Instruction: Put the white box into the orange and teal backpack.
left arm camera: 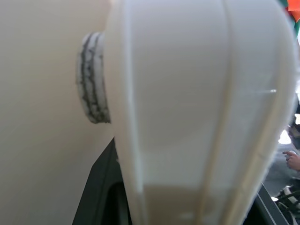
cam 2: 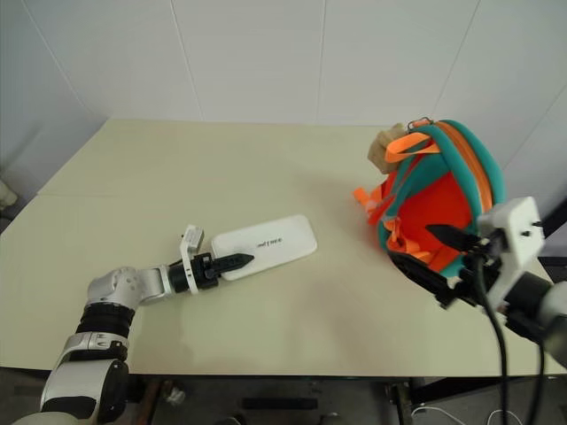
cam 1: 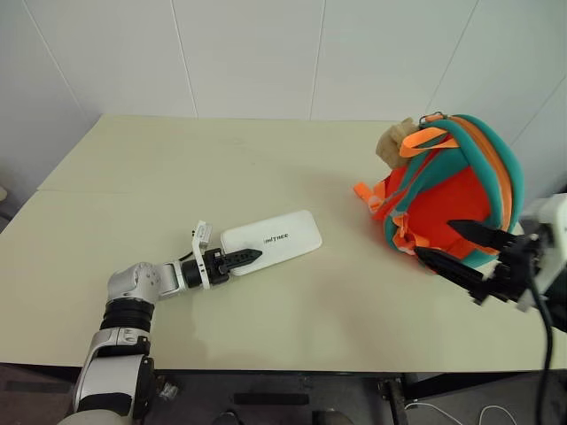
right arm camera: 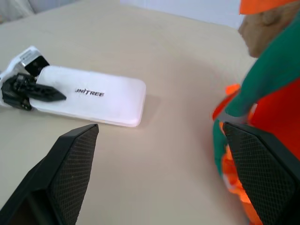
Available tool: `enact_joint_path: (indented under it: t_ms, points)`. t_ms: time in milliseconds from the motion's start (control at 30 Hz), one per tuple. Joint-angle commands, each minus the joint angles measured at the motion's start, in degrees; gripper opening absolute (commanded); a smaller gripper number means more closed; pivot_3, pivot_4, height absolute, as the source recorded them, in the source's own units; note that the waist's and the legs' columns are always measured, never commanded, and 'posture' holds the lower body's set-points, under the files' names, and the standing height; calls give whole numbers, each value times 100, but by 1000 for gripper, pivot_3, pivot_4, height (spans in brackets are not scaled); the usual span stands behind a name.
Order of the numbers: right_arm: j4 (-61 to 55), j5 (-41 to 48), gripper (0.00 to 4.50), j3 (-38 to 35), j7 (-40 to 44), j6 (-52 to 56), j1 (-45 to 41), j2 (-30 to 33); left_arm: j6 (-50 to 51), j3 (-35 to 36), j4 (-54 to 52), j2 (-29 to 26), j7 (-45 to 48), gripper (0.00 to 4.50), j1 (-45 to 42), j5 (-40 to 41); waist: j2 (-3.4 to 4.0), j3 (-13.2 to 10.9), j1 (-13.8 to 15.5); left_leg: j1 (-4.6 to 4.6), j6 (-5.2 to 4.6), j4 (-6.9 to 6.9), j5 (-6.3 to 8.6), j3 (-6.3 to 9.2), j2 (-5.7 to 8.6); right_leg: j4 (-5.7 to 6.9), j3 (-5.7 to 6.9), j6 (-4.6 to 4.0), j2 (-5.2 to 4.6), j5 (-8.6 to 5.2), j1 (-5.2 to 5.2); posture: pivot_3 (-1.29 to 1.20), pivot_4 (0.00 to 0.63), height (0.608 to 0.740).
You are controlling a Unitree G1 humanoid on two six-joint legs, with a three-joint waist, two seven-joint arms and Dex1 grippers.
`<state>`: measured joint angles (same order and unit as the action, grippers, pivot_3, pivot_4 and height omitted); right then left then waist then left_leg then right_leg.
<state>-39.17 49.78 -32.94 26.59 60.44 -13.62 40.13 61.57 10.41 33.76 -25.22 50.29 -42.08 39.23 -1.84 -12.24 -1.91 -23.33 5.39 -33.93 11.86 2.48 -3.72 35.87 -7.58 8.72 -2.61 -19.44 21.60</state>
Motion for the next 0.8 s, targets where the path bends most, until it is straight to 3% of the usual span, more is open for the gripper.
enact_joint_path:
  t_ms: [33, 200, 367, 567, 667, 800]
  points:
    - [1013, -1227, 4486, 1194, -625, -967, -717, -349, 203, 78, -406, -48, -141, 1365, 159, 26, 0, 0, -22, 0, 0, 0, 0, -2, 0, 0, 0, -2, 0, -1, 1, 0, 150, 740]
    - [2709, -2680, 4486, 2283, -1134, -2053, -1948, -659, 486, 516, -1094, -300, -418, 1365, 548, 228, 3, -1, -20, -7, 2, 22, -1, -3, -1, 11, 0, -7, 0, -3, 24, 0, 150, 740]
    - [3289, -3054, 4486, 2611, -1273, -2373, -2571, -1147, 722, 1025, -1697, -362, -813, 1365, 922, 498, 4, 0, -63, -82, 48, 24, -27, -6, -12, 73, 2, -18, 6, -26, 129, 0, 150, 740]
    - [4281, -3574, 4486, 2859, -1402, -3242, -2985, -1707, 922, 1384, -2331, -224, -1247, 1365, 1327, 800, 4, 0, -142, -81, 41, -2, -24, -7, -10, 108, 1, -20, 5, -32, 130, 0, 150, 740]
    - [4759, -3697, 3856, 2795, -1289, -3920, -3134, -1873, 908, 1430, -2412, -195, -1382, 1365, 1360, 878, 4, 0, -149, -77, 28, -5, -30, -5, -9, 116, 1, -15, 6, -19, 129, 0, 150, 740]
    - [5094, -3636, 2480, 2668, -910, -4925, -3216, -1967, 866, 1480, -2412, -289, -1429, 1365, 1370, 940, 4, 0, -154, -77, 24, -6, -36, -3, -7, 113, 0, -8, 7, -6, 125, 0, 150, 740]
